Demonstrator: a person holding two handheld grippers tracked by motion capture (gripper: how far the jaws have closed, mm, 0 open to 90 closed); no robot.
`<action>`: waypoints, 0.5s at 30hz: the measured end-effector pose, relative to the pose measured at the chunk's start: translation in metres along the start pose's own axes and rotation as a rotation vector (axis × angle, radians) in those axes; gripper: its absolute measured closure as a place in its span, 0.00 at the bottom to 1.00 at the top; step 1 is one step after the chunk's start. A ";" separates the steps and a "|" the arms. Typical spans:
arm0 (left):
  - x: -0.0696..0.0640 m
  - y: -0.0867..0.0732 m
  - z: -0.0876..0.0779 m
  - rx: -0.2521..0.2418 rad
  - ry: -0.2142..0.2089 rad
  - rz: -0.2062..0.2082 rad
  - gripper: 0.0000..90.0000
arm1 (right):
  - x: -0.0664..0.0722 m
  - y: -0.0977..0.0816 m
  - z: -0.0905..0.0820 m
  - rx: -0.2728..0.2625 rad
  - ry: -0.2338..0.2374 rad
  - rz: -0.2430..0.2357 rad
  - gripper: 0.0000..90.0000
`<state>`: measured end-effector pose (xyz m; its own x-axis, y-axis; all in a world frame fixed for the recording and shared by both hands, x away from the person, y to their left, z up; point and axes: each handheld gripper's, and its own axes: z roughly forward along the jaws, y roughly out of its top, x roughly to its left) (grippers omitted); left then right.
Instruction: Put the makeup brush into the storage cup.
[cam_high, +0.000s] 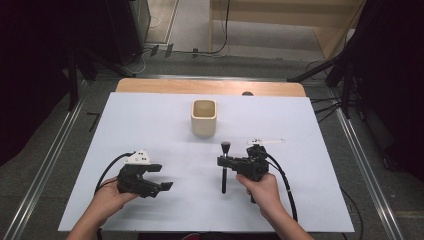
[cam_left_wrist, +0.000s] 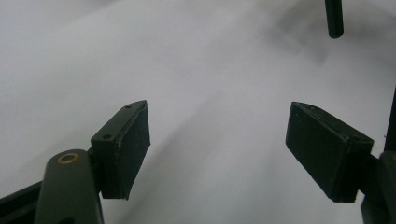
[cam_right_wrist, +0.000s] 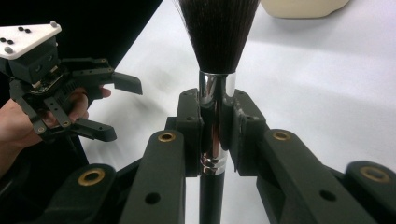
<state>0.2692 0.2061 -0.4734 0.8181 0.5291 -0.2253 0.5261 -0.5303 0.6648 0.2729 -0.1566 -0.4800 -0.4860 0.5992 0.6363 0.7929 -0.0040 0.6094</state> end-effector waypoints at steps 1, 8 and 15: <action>0.000 -0.001 -0.001 0.003 0.001 0.001 0.25 | 0.000 0.000 0.000 -0.002 -0.001 -0.001 0.87; 0.001 -0.005 -0.004 0.005 0.001 0.026 0.22 | -0.003 0.002 -0.004 -0.009 -0.009 0.004 0.87; 0.003 -0.009 -0.010 -0.007 0.009 0.039 0.22 | -0.007 0.005 -0.010 -0.021 -0.043 -0.011 0.87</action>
<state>0.2641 0.2192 -0.4727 0.8358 0.5142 -0.1924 0.4921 -0.5463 0.6777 0.2766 -0.1687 -0.4766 -0.4778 0.6329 0.6092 0.7797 -0.0140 0.6260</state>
